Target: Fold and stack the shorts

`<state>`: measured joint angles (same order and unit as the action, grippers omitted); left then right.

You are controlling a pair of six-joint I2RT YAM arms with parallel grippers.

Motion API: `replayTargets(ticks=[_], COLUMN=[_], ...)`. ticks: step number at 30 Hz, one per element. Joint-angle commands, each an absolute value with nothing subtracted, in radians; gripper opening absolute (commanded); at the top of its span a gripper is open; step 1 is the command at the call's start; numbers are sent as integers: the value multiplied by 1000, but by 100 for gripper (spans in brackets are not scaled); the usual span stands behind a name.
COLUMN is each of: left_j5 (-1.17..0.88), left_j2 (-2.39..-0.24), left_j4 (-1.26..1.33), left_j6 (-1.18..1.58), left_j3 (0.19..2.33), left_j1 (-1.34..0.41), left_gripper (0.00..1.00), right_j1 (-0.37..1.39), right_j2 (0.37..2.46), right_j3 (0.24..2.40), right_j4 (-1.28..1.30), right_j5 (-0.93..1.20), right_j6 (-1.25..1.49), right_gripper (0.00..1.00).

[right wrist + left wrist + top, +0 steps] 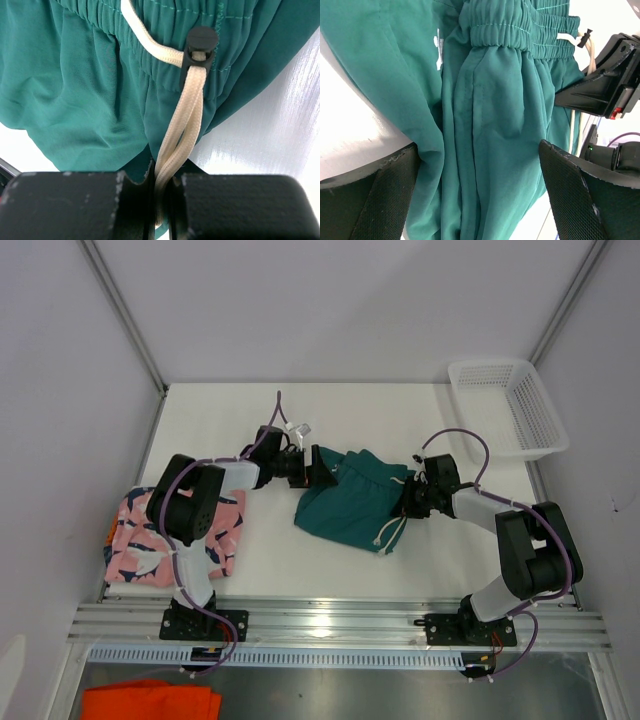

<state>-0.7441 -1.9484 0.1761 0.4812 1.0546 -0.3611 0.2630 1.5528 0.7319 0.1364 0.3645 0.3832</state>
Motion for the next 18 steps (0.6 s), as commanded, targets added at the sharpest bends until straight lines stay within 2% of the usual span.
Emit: replayTargets(ticks=[1, 13, 18], left_j5=[-808, -877, -748], left_j2=[-1936, -1960, -1944], left_j4=[239, 273, 157], left_j6=[488, 506, 430], left_j3=[1035, 1037, 1058], left_j1=[-371, -370, -373], left_gripper=[99, 99, 99], right_j1=[262, 262, 262], right_j2=[1569, 1583, 1589], right_j3=[759, 762, 764], right_j4=[113, 110, 106], right_j5=[388, 400, 405], right_j6=[371, 367, 368], right_gripper=[7, 7, 7])
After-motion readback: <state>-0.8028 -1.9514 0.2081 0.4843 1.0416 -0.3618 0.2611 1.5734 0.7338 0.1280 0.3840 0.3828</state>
